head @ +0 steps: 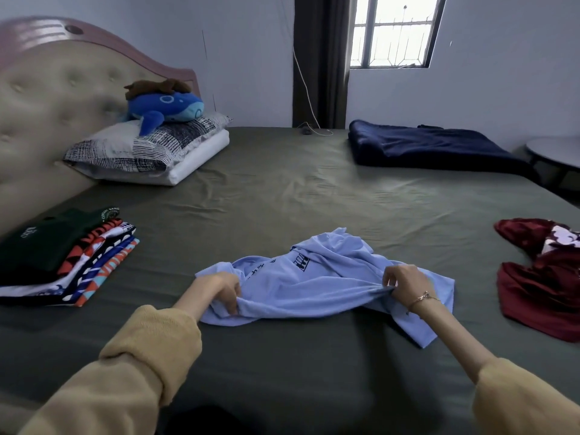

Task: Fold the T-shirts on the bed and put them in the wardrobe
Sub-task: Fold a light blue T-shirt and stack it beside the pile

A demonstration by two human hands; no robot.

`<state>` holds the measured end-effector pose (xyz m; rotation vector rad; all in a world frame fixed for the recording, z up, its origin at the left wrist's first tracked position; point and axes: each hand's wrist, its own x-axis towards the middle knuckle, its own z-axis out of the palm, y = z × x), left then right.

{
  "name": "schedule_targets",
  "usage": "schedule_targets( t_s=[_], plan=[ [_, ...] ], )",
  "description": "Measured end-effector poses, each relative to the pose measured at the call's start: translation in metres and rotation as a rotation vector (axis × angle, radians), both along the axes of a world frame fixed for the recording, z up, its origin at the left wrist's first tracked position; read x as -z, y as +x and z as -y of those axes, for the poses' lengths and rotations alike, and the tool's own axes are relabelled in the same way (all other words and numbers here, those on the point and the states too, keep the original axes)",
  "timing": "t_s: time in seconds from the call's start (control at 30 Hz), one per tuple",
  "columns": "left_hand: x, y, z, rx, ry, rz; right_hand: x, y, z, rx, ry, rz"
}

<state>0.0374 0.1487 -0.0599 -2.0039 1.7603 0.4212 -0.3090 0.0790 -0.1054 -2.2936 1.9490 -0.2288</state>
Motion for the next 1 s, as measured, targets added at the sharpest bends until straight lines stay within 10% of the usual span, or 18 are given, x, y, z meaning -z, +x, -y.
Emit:
schedule_targets(
  t_s=[0.2, 0.43, 1.0],
  plan=[
    [-0.010, 0.000, 0.001, -0.060, -0.146, 0.154, -0.005, -0.011, -0.008, 0.271, -0.197, 0.092],
    [-0.001, -0.024, -0.005, 0.007, -0.101, 0.270, 0.015, -0.043, -0.031, 0.594, 0.127, 0.182],
    [-0.013, -0.049, -0.017, 0.015, -0.049, 0.353, 0.023, -0.049, -0.042, 0.362, 0.186, 1.147]
  ],
)
